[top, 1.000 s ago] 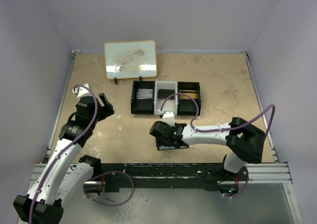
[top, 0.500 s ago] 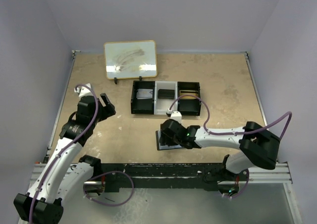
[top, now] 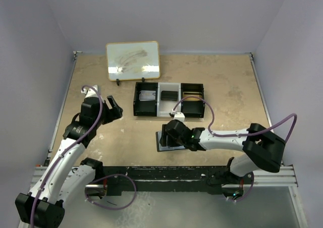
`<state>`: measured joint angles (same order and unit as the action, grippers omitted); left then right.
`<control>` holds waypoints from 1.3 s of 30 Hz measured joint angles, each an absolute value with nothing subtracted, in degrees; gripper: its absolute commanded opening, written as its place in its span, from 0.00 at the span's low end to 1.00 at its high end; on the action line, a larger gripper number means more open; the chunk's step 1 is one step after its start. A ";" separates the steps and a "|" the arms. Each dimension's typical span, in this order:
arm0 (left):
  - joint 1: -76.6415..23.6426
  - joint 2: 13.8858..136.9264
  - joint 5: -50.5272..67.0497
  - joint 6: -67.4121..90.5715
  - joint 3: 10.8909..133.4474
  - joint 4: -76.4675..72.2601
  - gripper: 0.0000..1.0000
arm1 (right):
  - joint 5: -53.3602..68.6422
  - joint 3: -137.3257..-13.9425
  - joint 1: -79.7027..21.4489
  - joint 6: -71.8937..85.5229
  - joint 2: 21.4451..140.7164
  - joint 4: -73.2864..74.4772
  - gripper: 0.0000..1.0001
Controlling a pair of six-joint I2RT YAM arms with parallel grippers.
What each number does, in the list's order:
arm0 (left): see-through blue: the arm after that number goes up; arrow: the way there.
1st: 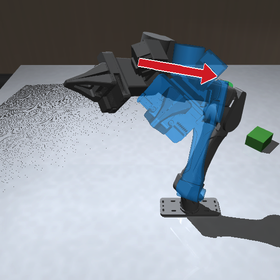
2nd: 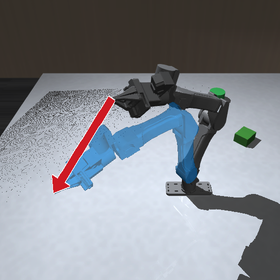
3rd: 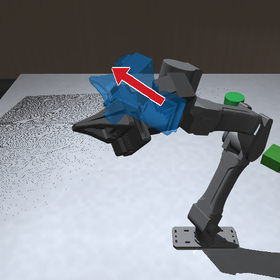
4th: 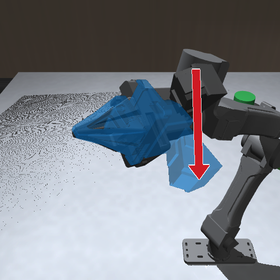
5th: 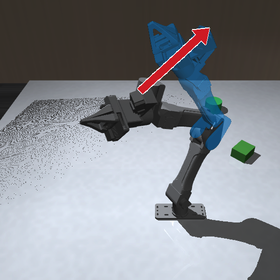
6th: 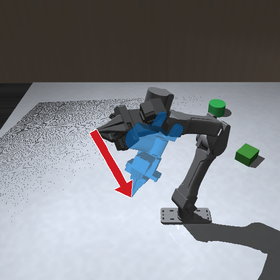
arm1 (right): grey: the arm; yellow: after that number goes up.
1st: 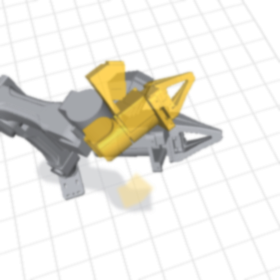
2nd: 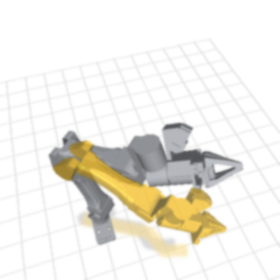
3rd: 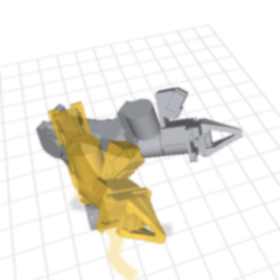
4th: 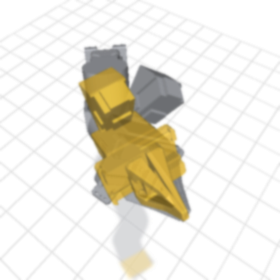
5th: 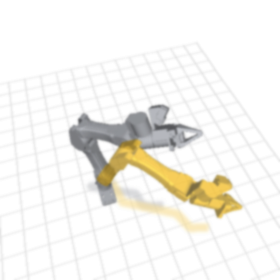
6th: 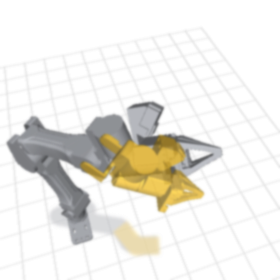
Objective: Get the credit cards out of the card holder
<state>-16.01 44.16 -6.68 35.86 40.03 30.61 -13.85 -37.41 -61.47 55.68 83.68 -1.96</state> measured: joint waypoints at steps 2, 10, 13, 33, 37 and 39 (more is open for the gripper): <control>-16.01 44.56 -6.11 35.86 39.97 30.46 0.75 | -13.93 -38.28 -61.47 55.48 84.31 -1.17 0.68; -16.01 44.66 -5.93 35.83 39.81 30.30 0.75 | -15.94 -45.08 -61.60 55.00 89.62 3.75 0.68; -16.01 44.69 -5.96 35.75 39.81 30.33 0.75 | -16.62 -47.03 -61.78 54.96 90.91 6.20 0.66; -16.01 44.91 -5.67 35.27 39.81 30.44 0.75 | -12.21 -42.50 -59.53 53.39 88.18 0.64 0.57; -16.01 44.91 -3.25 35.29 39.68 29.58 0.75 | -9.30 -40.01 -57.98 53.36 86.63 -2.68 0.57; -16.01 44.95 -1.34 35.42 39.35 28.64 0.74 | -7.99 -39.05 -57.43 53.36 86.21 -4.23 0.57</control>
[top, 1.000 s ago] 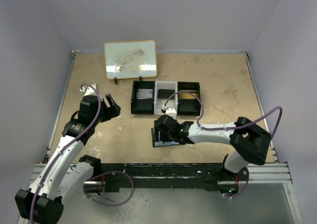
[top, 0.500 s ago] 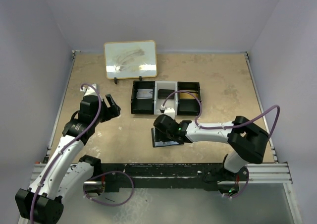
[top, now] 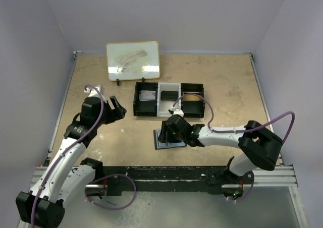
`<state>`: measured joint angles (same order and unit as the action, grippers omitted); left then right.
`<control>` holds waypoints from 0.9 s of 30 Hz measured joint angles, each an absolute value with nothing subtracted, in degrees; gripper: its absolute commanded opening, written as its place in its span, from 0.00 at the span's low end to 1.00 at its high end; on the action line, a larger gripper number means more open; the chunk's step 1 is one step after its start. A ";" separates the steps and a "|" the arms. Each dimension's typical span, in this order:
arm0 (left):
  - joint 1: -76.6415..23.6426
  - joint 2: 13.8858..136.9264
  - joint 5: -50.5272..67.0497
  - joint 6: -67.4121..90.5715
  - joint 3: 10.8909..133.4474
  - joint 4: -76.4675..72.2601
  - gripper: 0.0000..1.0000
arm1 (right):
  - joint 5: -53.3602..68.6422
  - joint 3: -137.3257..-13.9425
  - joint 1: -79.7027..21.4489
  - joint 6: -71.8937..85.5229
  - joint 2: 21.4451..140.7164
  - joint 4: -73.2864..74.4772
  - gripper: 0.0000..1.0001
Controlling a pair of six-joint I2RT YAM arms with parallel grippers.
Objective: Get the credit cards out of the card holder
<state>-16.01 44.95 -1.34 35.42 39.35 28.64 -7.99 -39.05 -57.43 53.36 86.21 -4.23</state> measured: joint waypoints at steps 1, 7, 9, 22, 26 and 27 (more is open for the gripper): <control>-16.01 44.99 -0.32 35.75 39.05 27.99 0.73 | -7.49 -38.63 -57.17 53.39 86.24 -5.54 0.57; -16.67 45.60 10.41 43.07 30.55 16.38 0.70 | -4.95 -36.23 -56.16 53.45 86.19 -11.46 0.57; -19.22 46.28 11.11 46.28 27.24 13.50 0.69 | -4.86 -35.99 -56.16 53.43 86.13 -11.90 0.57; -36.40 56.27 1.63 61.06 20.58 -6.98 0.56 | -4.78 -35.11 -56.16 53.43 85.86 -13.32 0.56; -39.44 61.08 -0.56 63.02 20.47 -11.09 0.51 | -4.78 -35.07 -56.16 53.43 85.86 -13.41 0.56; -40.03 61.82 -0.97 63.33 20.47 -11.79 0.50 | -4.75 -35.00 -56.16 53.43 85.86 -13.52 0.56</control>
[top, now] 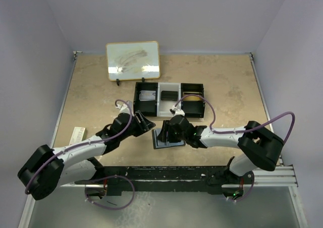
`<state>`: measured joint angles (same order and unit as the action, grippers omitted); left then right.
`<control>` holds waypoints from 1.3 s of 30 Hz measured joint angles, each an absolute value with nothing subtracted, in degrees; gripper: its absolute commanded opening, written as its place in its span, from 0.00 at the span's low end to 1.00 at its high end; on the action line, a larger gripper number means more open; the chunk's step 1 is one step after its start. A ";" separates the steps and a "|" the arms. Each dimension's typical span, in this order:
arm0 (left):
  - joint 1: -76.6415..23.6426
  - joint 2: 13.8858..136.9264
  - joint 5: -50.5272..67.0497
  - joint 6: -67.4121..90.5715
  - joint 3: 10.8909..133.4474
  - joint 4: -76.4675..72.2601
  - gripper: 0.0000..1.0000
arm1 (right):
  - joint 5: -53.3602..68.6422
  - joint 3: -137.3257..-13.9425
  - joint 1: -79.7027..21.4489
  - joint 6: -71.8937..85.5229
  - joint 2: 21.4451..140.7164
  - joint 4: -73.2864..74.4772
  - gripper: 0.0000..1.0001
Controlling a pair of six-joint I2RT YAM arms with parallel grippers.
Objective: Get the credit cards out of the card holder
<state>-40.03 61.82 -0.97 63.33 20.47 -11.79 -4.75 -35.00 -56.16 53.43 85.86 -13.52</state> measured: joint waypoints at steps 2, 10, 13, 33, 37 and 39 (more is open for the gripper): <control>-41.47 63.51 -1.91 63.96 20.47 -13.50 0.48 | -4.73 -34.76 -56.16 53.45 85.84 -13.89 0.56; -44.95 70.52 -3.75 65.39 20.47 -20.01 0.42 | -4.67 -34.41 -56.18 53.56 86.28 -15.81 0.56; -45.56 71.72 -4.51 65.49 20.47 -21.21 0.41 | -4.64 -34.37 -56.18 53.58 86.28 -15.90 0.56; -47.68 77.71 -6.72 65.56 22.96 -22.02 0.28 | -4.56 -34.13 -56.16 53.58 86.21 -16.32 0.56; -48.27 79.00 -6.26 65.56 23.07 -22.72 0.18 | -4.49 -34.13 -56.16 53.58 86.21 -16.36 0.57; -48.40 79.31 -6.13 65.54 23.29 -22.68 0.11 | -4.45 -34.13 -56.16 53.58 86.17 -16.36 0.58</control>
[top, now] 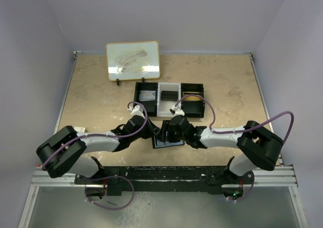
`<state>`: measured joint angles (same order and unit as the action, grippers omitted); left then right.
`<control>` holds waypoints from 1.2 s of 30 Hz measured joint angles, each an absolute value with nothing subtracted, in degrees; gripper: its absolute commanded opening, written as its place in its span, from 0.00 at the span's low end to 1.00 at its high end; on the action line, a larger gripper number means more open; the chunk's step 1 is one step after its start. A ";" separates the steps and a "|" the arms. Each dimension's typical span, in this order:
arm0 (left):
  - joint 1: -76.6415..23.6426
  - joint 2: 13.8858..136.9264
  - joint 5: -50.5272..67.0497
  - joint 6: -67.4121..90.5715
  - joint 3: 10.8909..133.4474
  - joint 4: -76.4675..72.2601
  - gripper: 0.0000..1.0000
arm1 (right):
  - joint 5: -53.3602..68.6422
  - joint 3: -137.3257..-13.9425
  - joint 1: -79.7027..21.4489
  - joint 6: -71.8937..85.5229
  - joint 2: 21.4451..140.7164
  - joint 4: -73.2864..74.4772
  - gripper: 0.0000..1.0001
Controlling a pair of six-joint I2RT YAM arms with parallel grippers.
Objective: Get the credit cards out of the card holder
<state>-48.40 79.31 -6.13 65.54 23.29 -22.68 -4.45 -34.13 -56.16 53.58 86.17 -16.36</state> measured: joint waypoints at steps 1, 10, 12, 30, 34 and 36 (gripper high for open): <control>-48.40 79.46 -5.98 65.45 23.40 -22.68 0.09 | -4.40 -34.13 -56.16 53.58 86.13 -16.34 0.59; -48.99 79.77 -4.64 65.43 23.94 -23.14 0.17 | -3.77 -34.13 -56.14 53.21 82.59 -12.01 0.76; -49.21 79.77 -4.34 65.45 24.14 -23.16 0.25 | -4.36 -34.13 -56.14 53.10 80.53 -9.72 0.77; -53.36 82.70 -1.61 65.36 29.34 -26.83 0.40 | -15.49 -32.32 -56.18 57.23 55.35 9.21 0.78; -54.35 85.76 -1.41 65.39 30.44 -27.66 0.42 | -17.06 -31.31 -56.18 58.52 51.64 10.76 0.78; -54.83 87.09 -1.32 65.41 30.48 -28.12 0.42 | -17.17 -30.37 -56.18 59.11 50.39 10.98 0.78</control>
